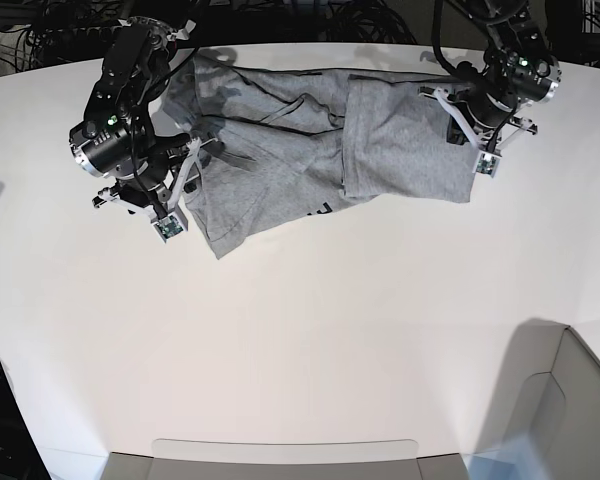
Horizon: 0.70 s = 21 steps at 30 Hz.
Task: Fold the T-shirt properly
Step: 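Grasp the folded shirt edge with the right gripper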
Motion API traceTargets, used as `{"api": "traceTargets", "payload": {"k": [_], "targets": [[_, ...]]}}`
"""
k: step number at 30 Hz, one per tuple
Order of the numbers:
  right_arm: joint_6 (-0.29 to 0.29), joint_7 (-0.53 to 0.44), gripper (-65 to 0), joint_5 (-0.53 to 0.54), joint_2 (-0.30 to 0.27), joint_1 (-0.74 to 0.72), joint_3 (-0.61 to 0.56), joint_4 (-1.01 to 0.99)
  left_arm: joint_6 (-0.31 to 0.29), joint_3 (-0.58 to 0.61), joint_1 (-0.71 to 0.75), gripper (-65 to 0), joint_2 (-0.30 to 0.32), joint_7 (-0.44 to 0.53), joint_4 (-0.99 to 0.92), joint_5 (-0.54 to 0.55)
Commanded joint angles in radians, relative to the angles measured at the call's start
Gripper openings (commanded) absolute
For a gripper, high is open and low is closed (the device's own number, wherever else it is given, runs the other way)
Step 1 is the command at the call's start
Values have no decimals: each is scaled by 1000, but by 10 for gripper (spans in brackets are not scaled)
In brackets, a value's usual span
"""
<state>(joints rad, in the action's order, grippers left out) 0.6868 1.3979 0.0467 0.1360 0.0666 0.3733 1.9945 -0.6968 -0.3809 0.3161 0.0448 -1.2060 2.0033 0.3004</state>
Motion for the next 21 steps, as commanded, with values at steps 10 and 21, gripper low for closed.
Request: {"api": "traceTargets", "payload": {"k": [10, 21], "targets": [[11, -2, -410, 5, -3, -15, 0, 15, -1, -5, -1, -650, 4, 16, 17, 12], [11, -2, -410, 5, -3, -7, 0, 15, -1, -5, -1, -650, 5, 16, 15, 12]]}}
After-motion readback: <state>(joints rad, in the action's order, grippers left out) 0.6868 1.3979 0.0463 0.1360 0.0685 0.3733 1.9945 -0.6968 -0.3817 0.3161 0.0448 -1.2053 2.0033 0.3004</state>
